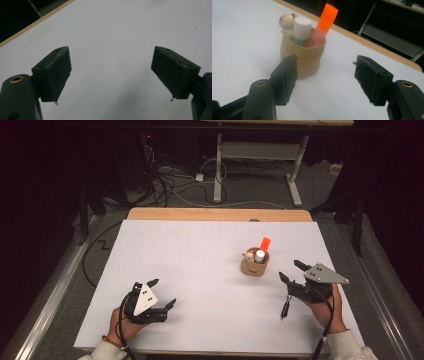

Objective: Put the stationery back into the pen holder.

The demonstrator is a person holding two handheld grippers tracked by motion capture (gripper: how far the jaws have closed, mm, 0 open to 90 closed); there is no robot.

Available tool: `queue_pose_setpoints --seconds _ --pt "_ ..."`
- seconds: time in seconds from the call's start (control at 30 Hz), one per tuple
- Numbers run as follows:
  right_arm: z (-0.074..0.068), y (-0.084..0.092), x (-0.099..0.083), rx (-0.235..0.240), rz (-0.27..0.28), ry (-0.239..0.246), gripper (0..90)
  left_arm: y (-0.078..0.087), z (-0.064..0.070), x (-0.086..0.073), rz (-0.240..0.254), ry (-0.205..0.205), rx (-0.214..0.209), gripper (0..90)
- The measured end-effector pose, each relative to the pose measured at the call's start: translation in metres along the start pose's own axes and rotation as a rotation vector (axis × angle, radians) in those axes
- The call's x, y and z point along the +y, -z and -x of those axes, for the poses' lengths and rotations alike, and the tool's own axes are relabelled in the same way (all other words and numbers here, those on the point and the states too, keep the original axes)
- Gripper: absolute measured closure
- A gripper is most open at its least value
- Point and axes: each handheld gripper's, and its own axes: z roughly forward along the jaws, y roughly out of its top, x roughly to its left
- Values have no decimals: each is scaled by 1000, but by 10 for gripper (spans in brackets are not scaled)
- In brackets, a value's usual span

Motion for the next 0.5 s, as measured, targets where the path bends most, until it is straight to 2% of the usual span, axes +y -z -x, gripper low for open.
queue_pose_setpoints --seconds 0.03,0.1,0.17,0.2,0.27,0.4,0.5 --pt "-1 0 -2 -5 -12 -4 357 0 0 0 -2 -3 0 159" --pt "-4 1 -4 -31 -38 18 361 -1 2 0 -3 -6 -3 159" --pt "-5 1 -6 -52 -55 3 369 -1 2 0 -7 -9 -5 159" --pt "-5 2 -7 -63 -60 -14 382 -1 2 0 -9 -13 -4 159" --pt "-4 1 -11 -118 -94 -48 391 -1 3 0 -12 -18 0 160" --pt "-4 -1 -20 -152 -152 -103 395 -1 3 0 -9 -19 -5 160" --pt "-2 0 -25 -154 -173 -162 395 0 4 0 -2 -23 -13 160"
